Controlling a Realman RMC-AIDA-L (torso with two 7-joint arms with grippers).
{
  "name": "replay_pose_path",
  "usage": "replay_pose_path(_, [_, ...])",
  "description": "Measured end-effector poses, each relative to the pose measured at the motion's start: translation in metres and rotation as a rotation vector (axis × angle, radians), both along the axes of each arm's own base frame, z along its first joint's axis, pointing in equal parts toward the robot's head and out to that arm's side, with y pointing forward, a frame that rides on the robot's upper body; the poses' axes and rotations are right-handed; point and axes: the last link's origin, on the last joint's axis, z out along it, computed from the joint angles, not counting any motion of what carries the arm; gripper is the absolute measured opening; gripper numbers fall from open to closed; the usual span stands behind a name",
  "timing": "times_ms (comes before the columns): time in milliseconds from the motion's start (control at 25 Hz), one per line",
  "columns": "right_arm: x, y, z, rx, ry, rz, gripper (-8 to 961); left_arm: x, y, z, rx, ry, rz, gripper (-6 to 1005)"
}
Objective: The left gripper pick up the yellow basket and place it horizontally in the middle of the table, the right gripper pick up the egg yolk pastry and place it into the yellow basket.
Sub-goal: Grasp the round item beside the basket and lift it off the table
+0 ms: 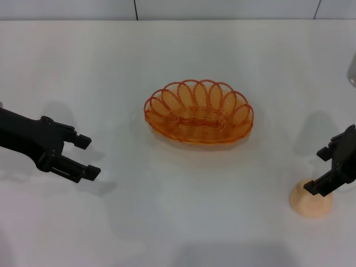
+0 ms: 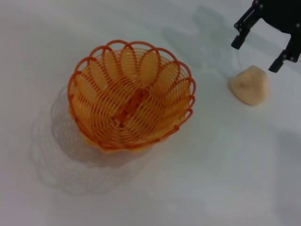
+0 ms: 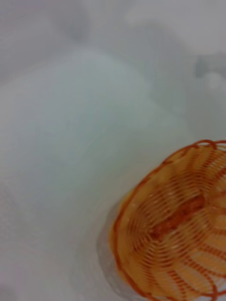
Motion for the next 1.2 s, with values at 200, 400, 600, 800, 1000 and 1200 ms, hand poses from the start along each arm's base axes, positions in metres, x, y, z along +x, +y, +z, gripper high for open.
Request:
replay_pose_path(200, [0.004, -0.001, -0.004, 0.000, -0.008, -0.010, 868, -0.001, 0.001, 0.000, 0.011, 0.002, 0.001, 885])
replay_pose_path(400, [0.007, -0.005, -0.010, -0.011, -0.017, -0.008, 868, 0.000, 0.002, 0.000, 0.016, -0.004, 0.000, 885])
replay_pose_path(600, [0.010, -0.006, -0.018, -0.016, -0.030, 0.000, 869, 0.000, 0.002, 0.000, 0.019, -0.006, 0.000, 885])
replay_pose_path(800, [0.011, -0.005, -0.019, -0.003, -0.032, 0.001, 850, -0.002, 0.001, 0.000, 0.025, -0.007, 0.006, 885])
replay_pose_path(1000, [0.012, -0.004, -0.019, 0.003, -0.033, 0.000, 769, -0.003, 0.000, -0.003, 0.024, -0.012, 0.012, 885])
replay_pose_path(1200, [0.015, -0.003, -0.019, 0.008, -0.032, -0.011, 572, -0.006, -0.002, -0.003, 0.030, -0.013, 0.020, 885])
